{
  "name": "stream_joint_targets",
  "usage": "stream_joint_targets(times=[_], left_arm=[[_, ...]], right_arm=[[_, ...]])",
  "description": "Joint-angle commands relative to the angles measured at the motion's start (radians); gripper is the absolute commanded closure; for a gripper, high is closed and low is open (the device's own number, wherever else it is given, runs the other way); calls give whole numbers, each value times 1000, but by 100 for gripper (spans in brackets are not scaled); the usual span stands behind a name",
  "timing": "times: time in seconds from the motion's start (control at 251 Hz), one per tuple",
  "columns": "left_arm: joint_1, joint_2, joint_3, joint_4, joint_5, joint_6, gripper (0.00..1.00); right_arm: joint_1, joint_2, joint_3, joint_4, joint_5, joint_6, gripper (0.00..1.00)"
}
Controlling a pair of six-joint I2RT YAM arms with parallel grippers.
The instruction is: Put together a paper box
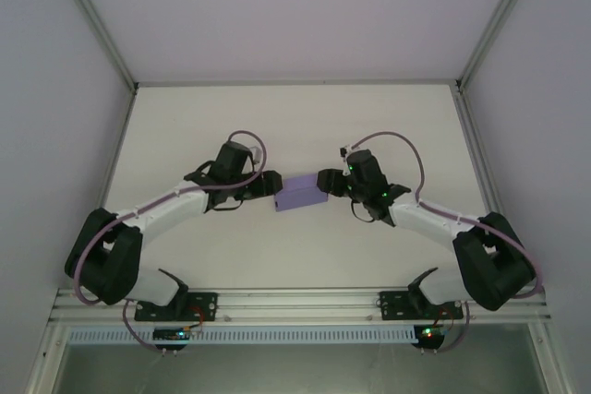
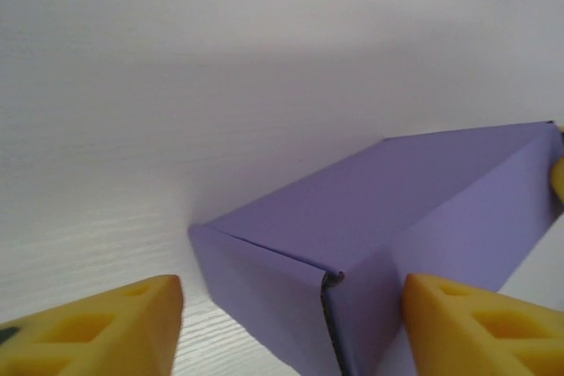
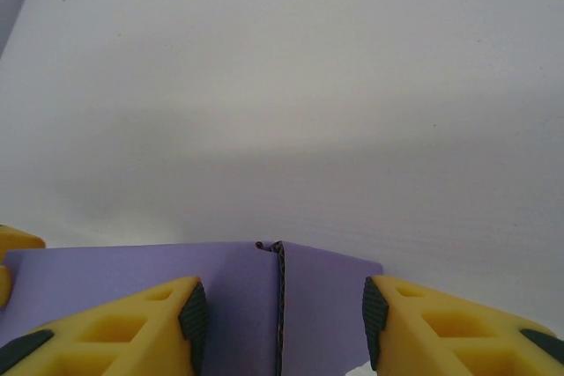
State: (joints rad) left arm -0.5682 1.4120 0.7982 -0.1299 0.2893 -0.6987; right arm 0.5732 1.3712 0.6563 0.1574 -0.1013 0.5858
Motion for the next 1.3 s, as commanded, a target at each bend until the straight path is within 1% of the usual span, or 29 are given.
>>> stream_joint_targets(times=[0.0,0.068,0.124,0.168,0.247,0.303,0.351,0.375,0.423,0.503,0.635,0.738,0.782,0.798,0.874,0.966,0.998,1.066,1.094,1.129,1.177,1.245,1.297], left_arm=[[11,42,-76,-3,28,-35,44],[12,44,-100,12,34,-43,53],[14,50,-109,12,39,-51,63],[14,54,-110,8,42,-51,67],[13,56,-121,7,41,-58,78],[13,59,-128,10,40,-62,87],[13,65,-128,-1,27,-63,96],[13,67,-128,-7,22,-62,100],[12,74,-126,-19,8,-57,100],[10,82,-126,-40,-18,-48,100],[-1,88,-130,-58,-49,-34,100],[-2,87,-114,-79,-68,-17,100],[-3,84,-102,-95,-74,-7,89],[-4,83,-95,-101,-77,-3,85],[-8,72,-64,-129,-90,19,78],[-12,61,-8,-180,-124,57,71],[-12,59,20,-197,-130,73,64],[-15,54,75,-218,-139,100,55],[-15,50,93,-217,-137,111,48],[-17,47,116,-215,-135,125,41],[-17,42,150,-214,-139,139,32],[-17,35,196,-216,-142,163,25],[-17,27,224,-214,-145,179,18]], right_arm=[[-10,70,-87,-163,-78,-4,55],[-16,84,-106,-157,-117,2,58],[-19,99,-116,-151,-154,6,61],[-21,108,-121,-151,-173,7,64],[-22,122,-130,-143,-187,12,75],[-22,128,-145,-121,-195,26,83],[-22,133,-156,-102,-196,31,92],[-22,134,-161,-96,-195,30,95],[-21,135,-170,-72,-174,17,100],[-17,140,-195,-23,-132,-17,100],[-17,133,-246,64,-109,-58,100],[-18,119,-235,46,-110,-73,100],[-16,109,-218,26,-107,-85,100],[-17,105,-210,15,-101,-90,98],[-16,86,-162,-52,-86,-103,92],[-20,53,-98,-141,-105,-109,83],[-23,44,-70,-166,-104,-110,78],[-30,22,-4,-219,-111,-135,74],[-31,12,25,-237,-113,-144,72],[-35,3,60,-258,-112,-148,65],[-45,-8,108,-280,-120,-156,51],[-62,-16,173,-303,-137,-180,31],[-78,-18,219,-313,-152,-203,22]])
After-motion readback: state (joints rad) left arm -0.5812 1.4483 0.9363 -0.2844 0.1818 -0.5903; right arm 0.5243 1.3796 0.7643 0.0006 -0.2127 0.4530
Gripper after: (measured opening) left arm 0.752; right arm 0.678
